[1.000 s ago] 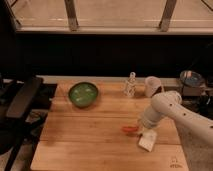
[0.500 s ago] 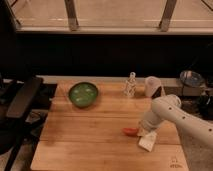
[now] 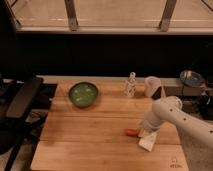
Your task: Place the pepper on the white sponge
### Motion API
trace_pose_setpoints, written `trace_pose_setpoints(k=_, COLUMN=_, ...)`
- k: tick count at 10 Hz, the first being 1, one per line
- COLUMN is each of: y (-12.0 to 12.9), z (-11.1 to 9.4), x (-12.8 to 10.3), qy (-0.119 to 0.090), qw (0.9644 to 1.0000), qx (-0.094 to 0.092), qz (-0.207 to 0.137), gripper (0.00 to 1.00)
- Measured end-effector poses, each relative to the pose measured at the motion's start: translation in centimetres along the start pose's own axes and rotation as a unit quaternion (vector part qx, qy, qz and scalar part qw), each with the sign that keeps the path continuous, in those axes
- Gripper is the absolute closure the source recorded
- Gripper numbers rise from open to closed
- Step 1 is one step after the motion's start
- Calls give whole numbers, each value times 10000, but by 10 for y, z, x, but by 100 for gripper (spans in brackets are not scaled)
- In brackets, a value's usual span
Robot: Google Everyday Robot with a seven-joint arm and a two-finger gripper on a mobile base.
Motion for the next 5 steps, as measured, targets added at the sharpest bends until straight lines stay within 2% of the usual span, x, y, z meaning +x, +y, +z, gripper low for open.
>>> trace_pose_setpoints(k=2, y=-5, z=-14, x=-11, qy=144, qw=9998, qx=126, qz=-69, gripper=100)
trace_pose_setpoints(k=3, y=-4, z=-29, x=-11, qy=223, qw=9995, qx=201, qz=12, gripper=100)
trace_pose_setpoints(k=4, y=2, z=-49, x=-4, qy=308, qw=9989, qx=260, qz=242, gripper=100)
trace_pose_setpoints(k=5, y=8, z=-56, x=3, qy=346, qw=9984, qx=261, qz=371, gripper=100)
